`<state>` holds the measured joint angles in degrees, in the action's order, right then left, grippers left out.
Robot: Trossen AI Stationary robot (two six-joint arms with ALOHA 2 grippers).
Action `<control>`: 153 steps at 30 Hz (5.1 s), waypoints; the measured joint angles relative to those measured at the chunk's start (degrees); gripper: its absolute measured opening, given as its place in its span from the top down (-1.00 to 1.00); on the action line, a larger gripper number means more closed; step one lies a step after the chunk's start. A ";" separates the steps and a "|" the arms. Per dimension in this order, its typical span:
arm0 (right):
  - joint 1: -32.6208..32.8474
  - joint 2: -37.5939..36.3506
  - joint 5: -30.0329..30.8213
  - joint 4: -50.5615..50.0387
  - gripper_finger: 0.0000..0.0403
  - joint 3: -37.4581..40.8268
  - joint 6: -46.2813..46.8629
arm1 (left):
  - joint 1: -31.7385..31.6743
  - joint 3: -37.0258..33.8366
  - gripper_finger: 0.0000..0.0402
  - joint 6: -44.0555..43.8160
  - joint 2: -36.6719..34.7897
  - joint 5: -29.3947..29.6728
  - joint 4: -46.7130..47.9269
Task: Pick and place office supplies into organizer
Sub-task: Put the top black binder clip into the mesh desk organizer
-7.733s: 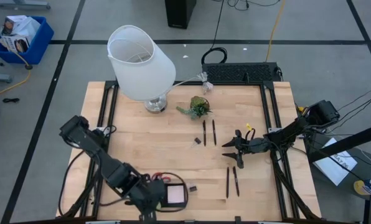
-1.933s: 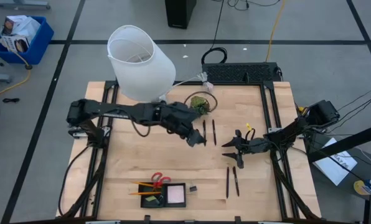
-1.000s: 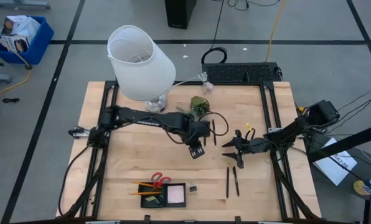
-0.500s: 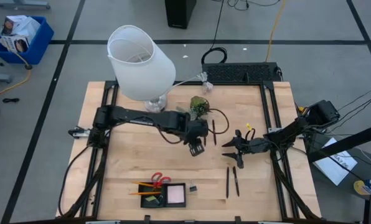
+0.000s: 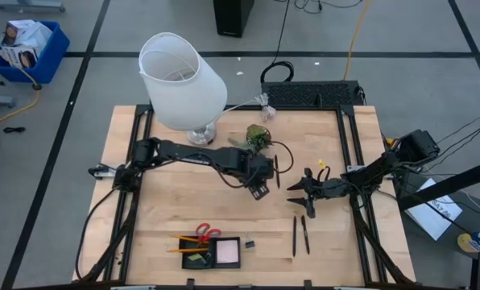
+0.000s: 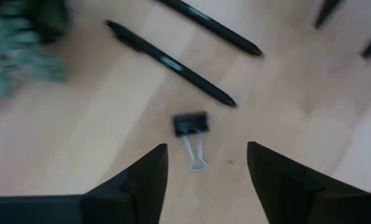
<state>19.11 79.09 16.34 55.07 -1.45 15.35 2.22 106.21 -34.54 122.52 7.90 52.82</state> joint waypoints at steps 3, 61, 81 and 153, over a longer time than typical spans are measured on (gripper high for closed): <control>0.00 0.00 0.00 -0.03 0.05 0.00 0.01 | -0.24 0.09 -0.24 -2.37 0.40 -0.45 0.00; 0.01 0.00 0.00 -0.07 0.05 -0.01 0.01 | 1.33 0.02 -0.75 -0.97 3.50 -0.60 -0.61; 0.00 -0.02 0.00 -0.06 0.05 -0.01 0.01 | 1.29 0.02 -0.75 -0.57 3.50 -1.78 -3.27; 0.00 -0.01 0.01 -0.05 0.05 0.00 0.00 | -0.61 0.15 -0.37 5.52 11.26 -2.05 -5.71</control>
<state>19.11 79.08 16.35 55.02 -1.45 15.35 1.61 106.36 -29.02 133.78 5.85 47.11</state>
